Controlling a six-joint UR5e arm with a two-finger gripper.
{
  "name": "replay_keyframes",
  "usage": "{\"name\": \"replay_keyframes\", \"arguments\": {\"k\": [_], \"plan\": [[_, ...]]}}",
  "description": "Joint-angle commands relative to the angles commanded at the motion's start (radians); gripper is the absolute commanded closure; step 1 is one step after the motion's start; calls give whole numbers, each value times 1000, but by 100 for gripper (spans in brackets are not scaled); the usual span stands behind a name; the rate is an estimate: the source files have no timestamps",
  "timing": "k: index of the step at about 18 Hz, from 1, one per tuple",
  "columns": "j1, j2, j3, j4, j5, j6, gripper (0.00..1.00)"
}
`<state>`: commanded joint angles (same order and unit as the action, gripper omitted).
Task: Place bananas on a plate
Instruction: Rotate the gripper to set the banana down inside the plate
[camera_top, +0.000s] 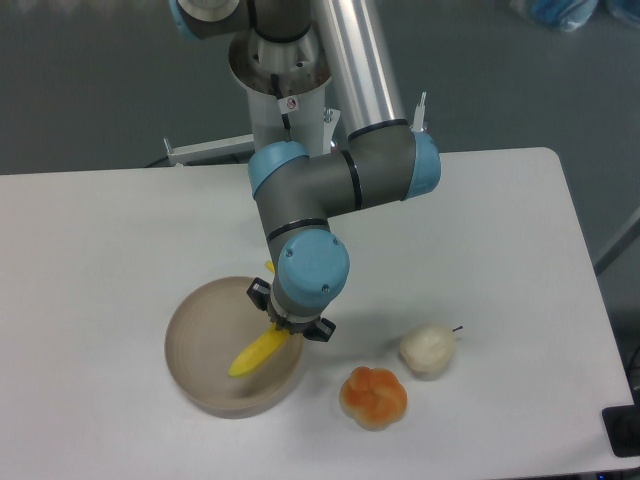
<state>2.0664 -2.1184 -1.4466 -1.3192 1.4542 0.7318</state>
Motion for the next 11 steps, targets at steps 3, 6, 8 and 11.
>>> {"name": "replay_keyframes", "arguments": {"k": [3, 6, 8, 11], "plan": [[-8, -25, -3, 0, 6, -2, 80], [-9, -28, -8, 0, 0, 0, 76], [-9, -28, -14, 0, 0, 0, 75], [-8, -28, -14, 2, 2, 3, 71]]}}
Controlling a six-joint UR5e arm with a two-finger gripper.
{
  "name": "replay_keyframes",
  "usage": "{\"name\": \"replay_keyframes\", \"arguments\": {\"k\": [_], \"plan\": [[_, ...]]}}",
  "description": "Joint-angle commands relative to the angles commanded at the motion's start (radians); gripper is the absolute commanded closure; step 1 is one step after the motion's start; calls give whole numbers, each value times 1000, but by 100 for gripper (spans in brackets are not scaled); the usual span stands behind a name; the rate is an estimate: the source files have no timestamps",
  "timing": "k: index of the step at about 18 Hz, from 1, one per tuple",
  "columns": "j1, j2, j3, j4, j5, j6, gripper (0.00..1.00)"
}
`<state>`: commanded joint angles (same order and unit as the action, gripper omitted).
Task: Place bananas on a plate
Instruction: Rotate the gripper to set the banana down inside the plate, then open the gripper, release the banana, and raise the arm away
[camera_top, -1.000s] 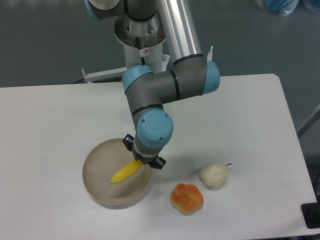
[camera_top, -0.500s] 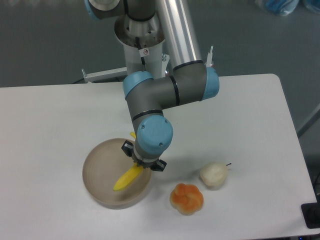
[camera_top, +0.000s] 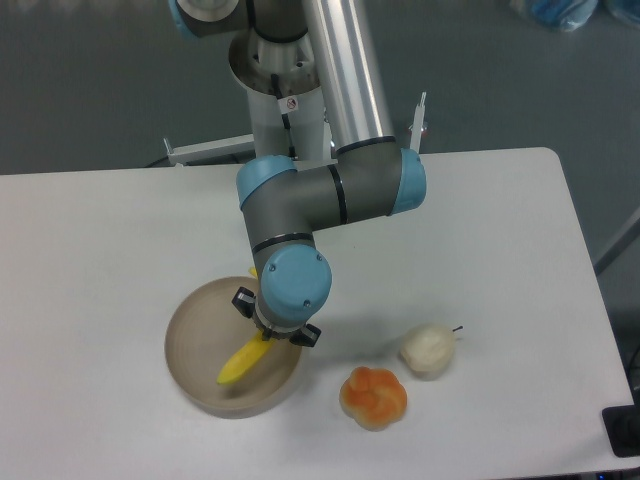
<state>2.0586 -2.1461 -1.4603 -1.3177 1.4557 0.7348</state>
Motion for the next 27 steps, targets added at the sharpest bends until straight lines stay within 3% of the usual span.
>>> {"name": "replay_keyframes", "arguments": {"k": [3, 4, 5, 11, 16, 19, 22, 27], "plan": [[-2, -6, 0, 8, 0, 11, 42], [-2, -8, 3, 23, 0, 14, 17], [-2, -8, 0, 46, 2, 9, 0], [2, 47, 23, 78, 29, 17, 0], [33, 92, 38, 159, 288, 121, 0], [109, 114, 54, 147, 250, 305, 0], [191, 127, 51, 127, 126, 460, 0], [250, 104, 40, 132, 118, 607, 0]]}}
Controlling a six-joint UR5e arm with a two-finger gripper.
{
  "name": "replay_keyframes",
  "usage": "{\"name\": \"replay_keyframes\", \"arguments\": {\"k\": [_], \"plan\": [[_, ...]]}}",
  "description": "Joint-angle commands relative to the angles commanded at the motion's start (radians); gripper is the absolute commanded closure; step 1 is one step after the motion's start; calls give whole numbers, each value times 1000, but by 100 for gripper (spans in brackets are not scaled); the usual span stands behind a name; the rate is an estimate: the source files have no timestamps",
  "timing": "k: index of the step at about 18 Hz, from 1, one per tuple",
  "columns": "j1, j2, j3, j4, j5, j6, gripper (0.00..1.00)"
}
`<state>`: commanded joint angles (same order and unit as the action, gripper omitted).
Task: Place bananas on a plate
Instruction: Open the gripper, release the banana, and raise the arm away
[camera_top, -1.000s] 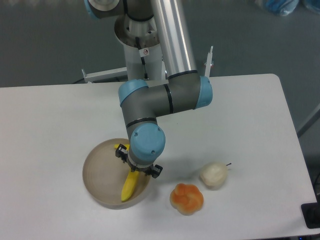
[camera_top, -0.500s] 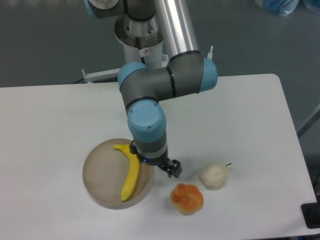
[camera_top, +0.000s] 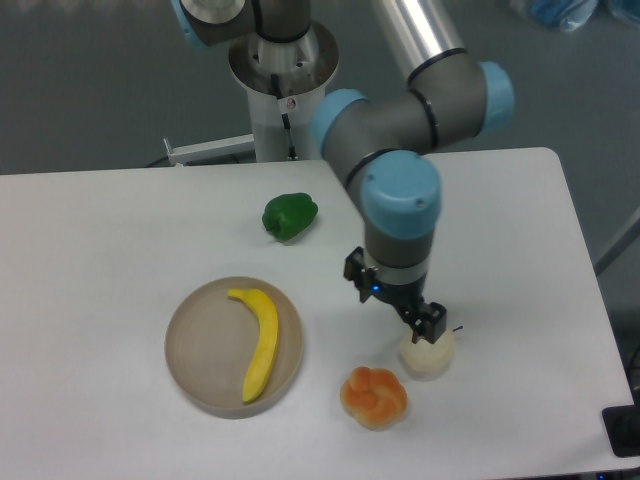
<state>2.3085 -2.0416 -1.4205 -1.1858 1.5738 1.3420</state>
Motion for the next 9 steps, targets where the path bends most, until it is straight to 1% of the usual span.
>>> {"name": "replay_keyframes", "arguments": {"k": [3, 4, 9], "plan": [[63, -12, 2, -3, -11, 113, 0], [68, -9, 0, -5, -11, 130, 0], [65, -20, 5, 0, -12, 129, 0]]}}
